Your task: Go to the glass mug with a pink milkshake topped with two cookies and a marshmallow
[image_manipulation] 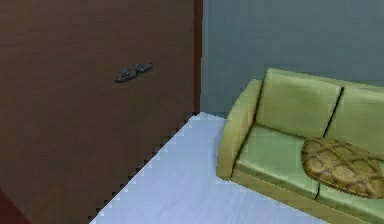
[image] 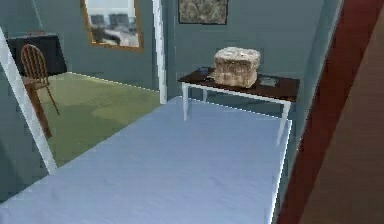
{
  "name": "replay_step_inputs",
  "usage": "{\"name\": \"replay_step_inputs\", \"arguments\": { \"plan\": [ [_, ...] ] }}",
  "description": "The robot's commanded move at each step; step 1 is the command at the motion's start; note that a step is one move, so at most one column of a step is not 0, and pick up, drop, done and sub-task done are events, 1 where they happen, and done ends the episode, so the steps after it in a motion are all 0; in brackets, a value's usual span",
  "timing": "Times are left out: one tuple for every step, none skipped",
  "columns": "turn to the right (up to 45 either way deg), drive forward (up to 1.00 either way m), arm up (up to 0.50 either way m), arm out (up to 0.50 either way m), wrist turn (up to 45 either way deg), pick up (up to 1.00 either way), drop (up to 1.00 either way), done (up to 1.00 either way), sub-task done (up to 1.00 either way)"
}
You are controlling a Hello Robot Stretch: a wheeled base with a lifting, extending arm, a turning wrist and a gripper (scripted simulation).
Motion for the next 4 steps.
{"name": "replay_step_inputs", "arguments": {
  "plan": [
    [-21.0, 0.0, 0.0, 0.0, 0.0, 0.0, 0.0, 0.0, 0.0],
    [-3.0, 0.0, 0.0, 0.0, 0.0, 0.0, 0.0, 0.0, 0.0],
    [45.0, 0.0, 0.0, 0.0, 0.0, 0.0, 0.0, 0.0, 0.0],
    [45.0, 0.0, 0.0, 0.0, 0.0, 0.0, 0.0, 0.0, 0.0]
  ]
}}
